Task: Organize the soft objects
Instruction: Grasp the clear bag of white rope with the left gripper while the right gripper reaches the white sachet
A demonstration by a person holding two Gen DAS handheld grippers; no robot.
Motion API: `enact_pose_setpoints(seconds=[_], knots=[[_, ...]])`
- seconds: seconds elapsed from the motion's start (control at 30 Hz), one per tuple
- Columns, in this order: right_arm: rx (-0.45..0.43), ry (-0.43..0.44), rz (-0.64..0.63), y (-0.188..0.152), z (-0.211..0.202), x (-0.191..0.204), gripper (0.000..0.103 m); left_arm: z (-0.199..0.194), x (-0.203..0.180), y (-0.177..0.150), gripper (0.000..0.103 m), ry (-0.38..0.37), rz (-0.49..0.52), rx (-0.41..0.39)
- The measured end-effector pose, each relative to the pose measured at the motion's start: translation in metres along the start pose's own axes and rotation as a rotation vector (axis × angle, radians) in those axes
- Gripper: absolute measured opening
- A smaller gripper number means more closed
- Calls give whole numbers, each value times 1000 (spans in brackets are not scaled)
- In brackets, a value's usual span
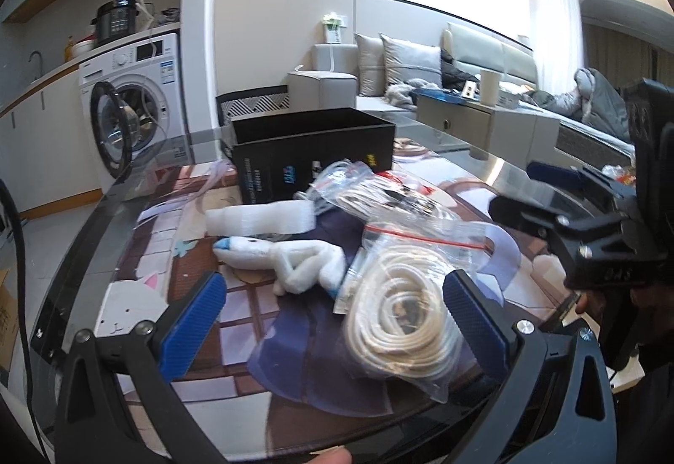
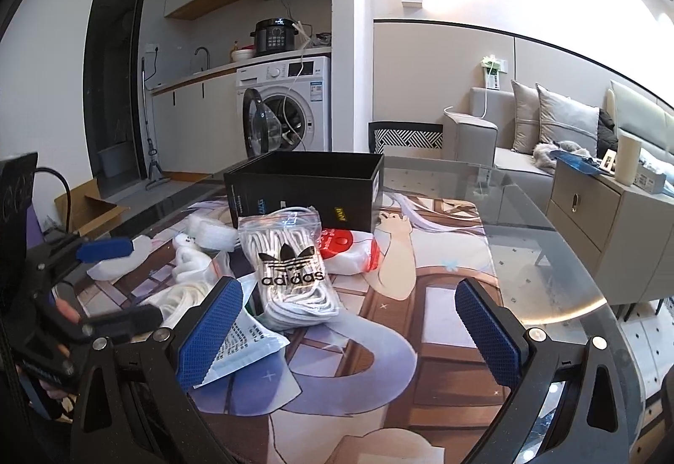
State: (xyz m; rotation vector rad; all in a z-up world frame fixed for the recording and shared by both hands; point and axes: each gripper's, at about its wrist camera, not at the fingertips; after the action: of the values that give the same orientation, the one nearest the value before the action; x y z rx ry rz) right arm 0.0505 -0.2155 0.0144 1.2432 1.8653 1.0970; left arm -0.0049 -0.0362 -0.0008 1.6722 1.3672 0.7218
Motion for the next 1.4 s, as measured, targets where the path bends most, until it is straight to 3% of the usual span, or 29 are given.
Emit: enact_pose_setpoints(seconds=[0.4, 0.57, 0.63, 0.7, 0.9, 1.13, 1.4], knots=[[8, 9, -8, -1, 0, 2, 103, 5, -19, -3, 102, -77, 77, 28], [15, 15, -11, -2, 1, 5, 103, 11, -28, -7, 83, -97, 127, 74], [16, 18, -14, -3, 2, 6, 103, 14, -31, -10, 67, -105, 144, 98], [17, 23, -15, -3, 2, 7, 103, 16, -33, -12, 58, -123, 154, 113], [20, 48, -17, -3, 2, 9, 103, 6, -32, -9, 44, -170, 139, 83], [48, 90, -26, 0, 3, 11, 103, -6, -12, -2, 43, -158, 68, 33], [130, 182, -140, -6, 13, 37, 100, -14, 14, 5, 43, -119, -15, -4]])
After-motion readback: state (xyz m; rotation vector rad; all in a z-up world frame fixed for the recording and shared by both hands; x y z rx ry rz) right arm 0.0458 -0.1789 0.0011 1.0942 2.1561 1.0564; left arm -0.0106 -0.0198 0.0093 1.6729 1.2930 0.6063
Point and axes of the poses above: each gripper's, at about its wrist camera, not at the fingertips, and z roughly the way its jaws point, x to its left, y to its top, and after that the axes turned 6 degrees about -y, right-handed
